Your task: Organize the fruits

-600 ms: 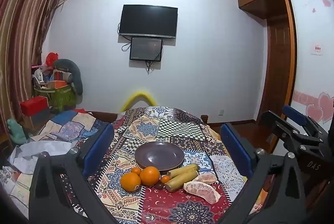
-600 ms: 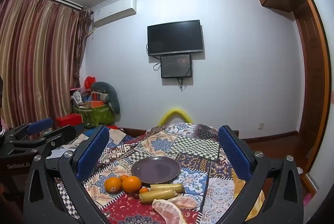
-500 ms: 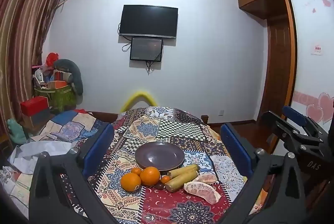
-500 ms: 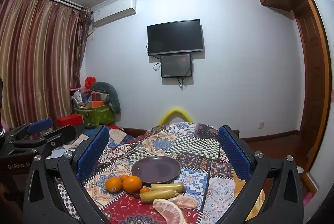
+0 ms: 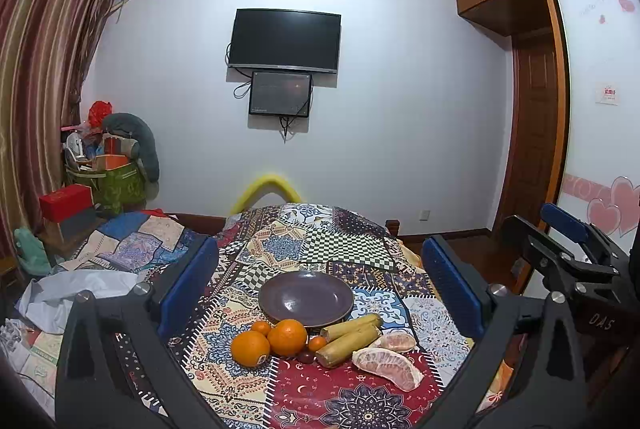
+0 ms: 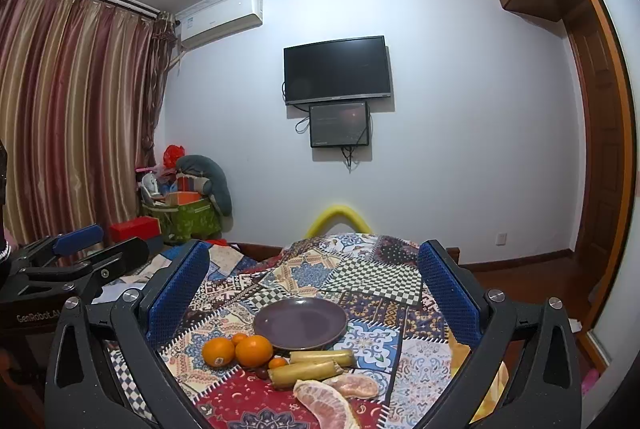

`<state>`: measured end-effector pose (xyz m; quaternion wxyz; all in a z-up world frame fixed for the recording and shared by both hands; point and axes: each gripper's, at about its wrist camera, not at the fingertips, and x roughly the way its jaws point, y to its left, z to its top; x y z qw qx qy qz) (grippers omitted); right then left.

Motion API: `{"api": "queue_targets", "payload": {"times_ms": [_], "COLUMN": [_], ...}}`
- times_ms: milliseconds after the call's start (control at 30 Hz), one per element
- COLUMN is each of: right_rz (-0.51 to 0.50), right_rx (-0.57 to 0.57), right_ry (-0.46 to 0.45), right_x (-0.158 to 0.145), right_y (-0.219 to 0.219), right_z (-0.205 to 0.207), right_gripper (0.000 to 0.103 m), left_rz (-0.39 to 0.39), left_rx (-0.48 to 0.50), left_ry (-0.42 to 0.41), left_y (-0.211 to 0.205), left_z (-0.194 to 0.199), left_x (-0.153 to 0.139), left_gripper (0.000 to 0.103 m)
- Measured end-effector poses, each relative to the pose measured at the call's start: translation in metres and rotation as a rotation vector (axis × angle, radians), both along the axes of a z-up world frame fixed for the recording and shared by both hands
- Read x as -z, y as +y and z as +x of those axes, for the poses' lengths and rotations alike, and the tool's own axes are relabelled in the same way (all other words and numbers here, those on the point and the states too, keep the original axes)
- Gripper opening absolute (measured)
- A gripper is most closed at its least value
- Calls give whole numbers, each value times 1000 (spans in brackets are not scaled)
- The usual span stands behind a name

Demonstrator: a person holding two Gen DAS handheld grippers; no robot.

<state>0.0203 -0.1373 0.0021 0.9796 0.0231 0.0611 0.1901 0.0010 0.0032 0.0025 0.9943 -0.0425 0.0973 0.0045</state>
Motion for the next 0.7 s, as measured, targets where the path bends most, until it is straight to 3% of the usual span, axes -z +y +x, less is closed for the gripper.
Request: {"api": "queue_targets", "payload": {"times_ms": [700], "right_rz": [0], "right_rx": [-3], "right_ry": [7], "right_x": [0], "right_y": [0], "right_z": [0], "right_gripper": [103], "left_rz": [-2], "left_rx": [2], "left_ry": [10], "left_y": [-5], "left_z": [4], "left_x": [4], "left_gripper": [103]}}
